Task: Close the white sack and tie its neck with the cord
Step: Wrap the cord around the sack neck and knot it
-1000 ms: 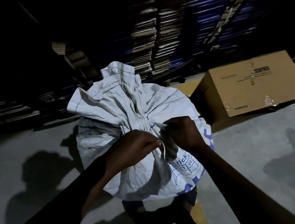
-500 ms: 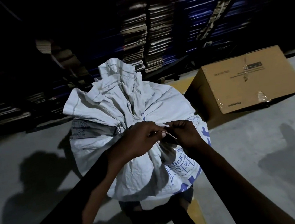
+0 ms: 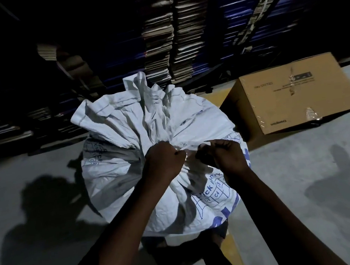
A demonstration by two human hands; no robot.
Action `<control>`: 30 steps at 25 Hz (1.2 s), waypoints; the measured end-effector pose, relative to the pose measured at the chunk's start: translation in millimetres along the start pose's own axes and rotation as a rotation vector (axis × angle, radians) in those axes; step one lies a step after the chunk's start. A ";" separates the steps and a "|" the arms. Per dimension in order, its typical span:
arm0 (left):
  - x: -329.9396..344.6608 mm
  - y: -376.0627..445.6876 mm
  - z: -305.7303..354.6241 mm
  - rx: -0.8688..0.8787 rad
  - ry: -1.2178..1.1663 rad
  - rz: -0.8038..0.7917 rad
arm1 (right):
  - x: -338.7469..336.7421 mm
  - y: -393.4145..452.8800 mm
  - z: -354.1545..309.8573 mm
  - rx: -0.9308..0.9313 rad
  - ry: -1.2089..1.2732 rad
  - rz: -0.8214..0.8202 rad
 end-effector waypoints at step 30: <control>12.6 -0.6 -14.8 0.118 0.027 0.134 | -3.3 -19.1 12.9 -0.558 -0.586 0.025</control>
Point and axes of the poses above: each hand's wrist, its own y-axis towards the middle knuckle, its own x-axis out of the palm, z = x × y, the point moved 1 cm from there along y, towards the middle knuckle, and after that the axes turned 13 degrees about x, right-handed, at the moved point
